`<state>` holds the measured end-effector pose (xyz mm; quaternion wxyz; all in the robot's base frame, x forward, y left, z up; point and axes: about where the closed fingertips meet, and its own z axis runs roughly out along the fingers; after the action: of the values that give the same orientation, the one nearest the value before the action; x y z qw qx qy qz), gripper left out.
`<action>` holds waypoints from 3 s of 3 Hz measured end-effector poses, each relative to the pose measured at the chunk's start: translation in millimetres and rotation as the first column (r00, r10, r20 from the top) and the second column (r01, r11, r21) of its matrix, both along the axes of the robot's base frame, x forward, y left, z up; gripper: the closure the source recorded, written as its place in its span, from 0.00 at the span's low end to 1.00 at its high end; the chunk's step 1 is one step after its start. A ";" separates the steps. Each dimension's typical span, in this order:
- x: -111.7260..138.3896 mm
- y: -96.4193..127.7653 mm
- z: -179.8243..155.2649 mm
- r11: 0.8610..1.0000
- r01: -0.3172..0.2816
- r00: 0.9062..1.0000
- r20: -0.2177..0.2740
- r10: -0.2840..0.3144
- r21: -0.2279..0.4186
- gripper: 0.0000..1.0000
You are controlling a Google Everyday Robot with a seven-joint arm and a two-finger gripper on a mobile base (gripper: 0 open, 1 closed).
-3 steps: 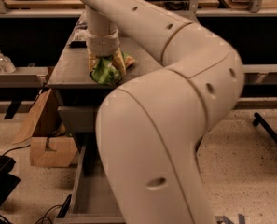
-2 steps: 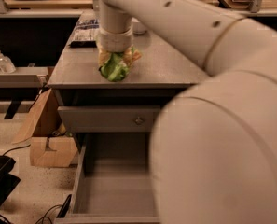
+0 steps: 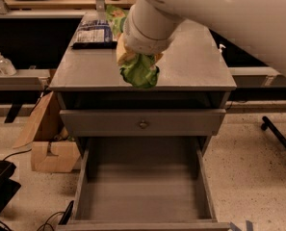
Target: Place green rice chip bag into middle drawer
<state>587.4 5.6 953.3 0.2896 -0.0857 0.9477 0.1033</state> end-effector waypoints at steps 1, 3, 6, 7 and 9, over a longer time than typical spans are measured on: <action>-78.5 3.9 29.0 0.993 -0.111 0.986 0.132 0.105 0.040 1.00; -139.1 27.4 -63.4 0.966 -0.243 0.968 -0.037 0.247 0.082 1.00; -146.7 85.7 -174.4 0.936 -0.310 0.927 -0.166 0.337 0.168 1.00; -155.7 112.5 -274.8 0.925 -0.323 0.897 -0.245 0.367 0.200 1.00; -112.7 121.6 -429.3 0.924 -0.242 0.881 -0.333 0.338 0.297 1.00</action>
Offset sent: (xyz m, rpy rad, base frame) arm -0.1822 0.0250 -0.0834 0.0638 0.0833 0.2934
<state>474.7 127.1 524.0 0.0913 -0.1694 0.9414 0.2770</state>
